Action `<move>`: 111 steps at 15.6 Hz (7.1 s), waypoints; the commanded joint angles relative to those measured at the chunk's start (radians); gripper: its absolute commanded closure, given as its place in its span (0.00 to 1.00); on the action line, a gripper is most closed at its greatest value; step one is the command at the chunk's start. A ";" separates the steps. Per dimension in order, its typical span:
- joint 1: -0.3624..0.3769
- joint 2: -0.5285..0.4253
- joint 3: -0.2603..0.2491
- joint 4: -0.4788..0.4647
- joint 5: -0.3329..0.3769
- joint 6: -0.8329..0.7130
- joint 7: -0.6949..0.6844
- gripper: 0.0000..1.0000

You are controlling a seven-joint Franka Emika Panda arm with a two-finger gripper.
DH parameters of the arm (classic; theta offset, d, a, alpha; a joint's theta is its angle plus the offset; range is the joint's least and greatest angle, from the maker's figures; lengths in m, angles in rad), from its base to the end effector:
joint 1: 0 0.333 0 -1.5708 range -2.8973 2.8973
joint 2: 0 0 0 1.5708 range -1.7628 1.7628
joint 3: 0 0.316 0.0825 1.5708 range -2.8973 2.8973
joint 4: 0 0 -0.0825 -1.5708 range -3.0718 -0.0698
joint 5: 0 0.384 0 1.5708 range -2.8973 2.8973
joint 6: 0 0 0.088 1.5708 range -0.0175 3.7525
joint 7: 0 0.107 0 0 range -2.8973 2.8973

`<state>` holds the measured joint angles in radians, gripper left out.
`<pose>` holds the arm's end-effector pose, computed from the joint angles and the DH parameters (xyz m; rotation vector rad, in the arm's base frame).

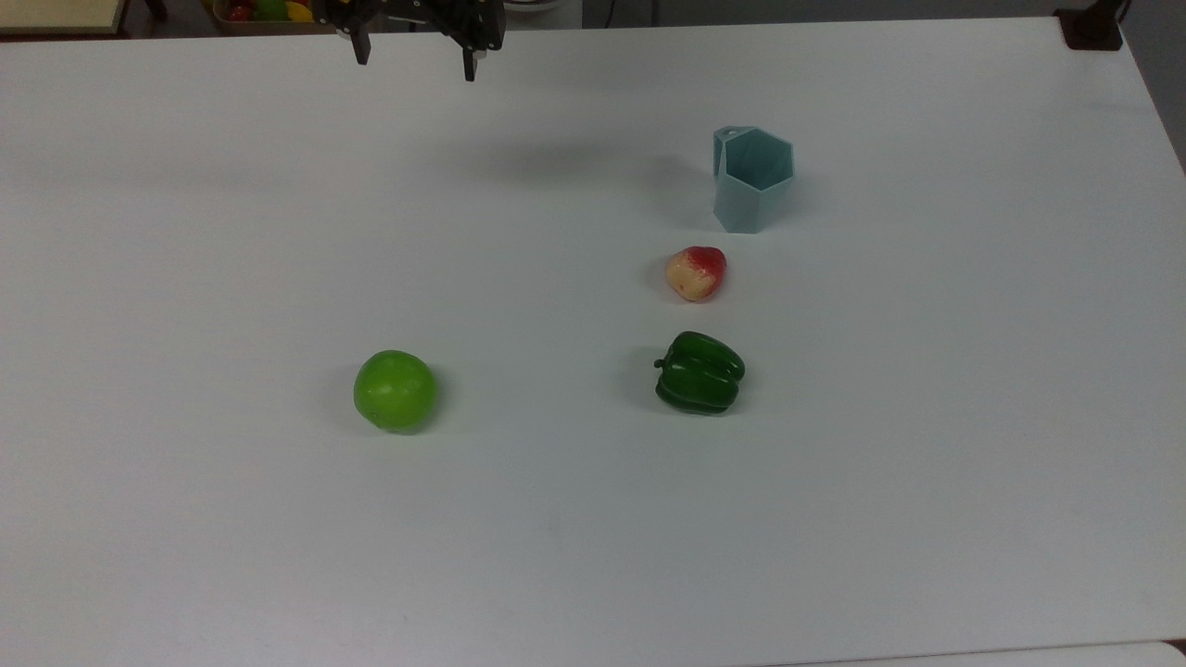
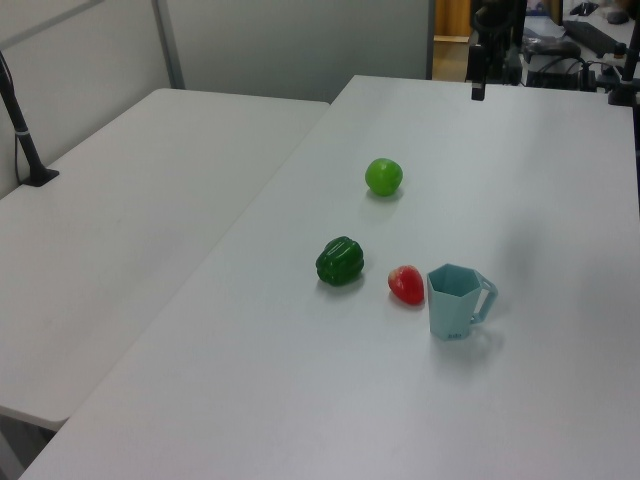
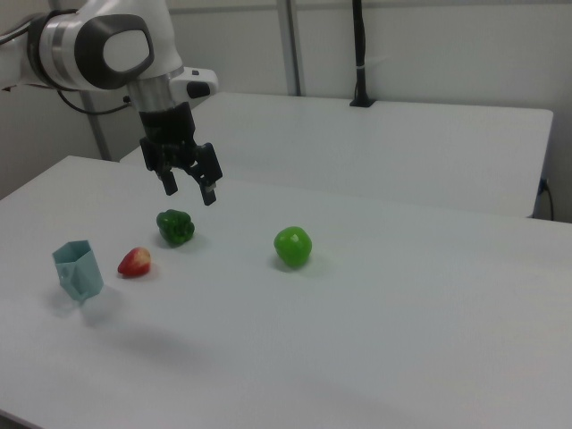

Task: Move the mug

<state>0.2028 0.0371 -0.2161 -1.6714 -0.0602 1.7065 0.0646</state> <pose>0.5734 -0.0113 0.5683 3.0721 -0.1069 0.0009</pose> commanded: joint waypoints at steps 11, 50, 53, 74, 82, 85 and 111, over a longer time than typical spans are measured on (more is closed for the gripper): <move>0.234 0.024 0.067 -0.028 0.192 -0.062 -0.215 0.00; 0.224 0.089 0.331 -0.412 0.025 0.432 -0.088 0.97; 0.221 0.055 0.331 -0.401 0.025 0.432 -0.088 1.00; -0.102 0.142 -0.030 -0.079 0.072 0.317 -0.196 1.00; -0.166 0.280 -0.126 -0.085 0.082 0.354 -0.259 0.99; -0.172 0.305 -0.124 -0.083 0.121 0.366 -0.258 0.94; 0.001 0.003 -0.095 -0.045 0.002 0.011 0.010 0.00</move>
<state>0.1190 0.1368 -0.3282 -1.7172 0.0316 1.8729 -0.0334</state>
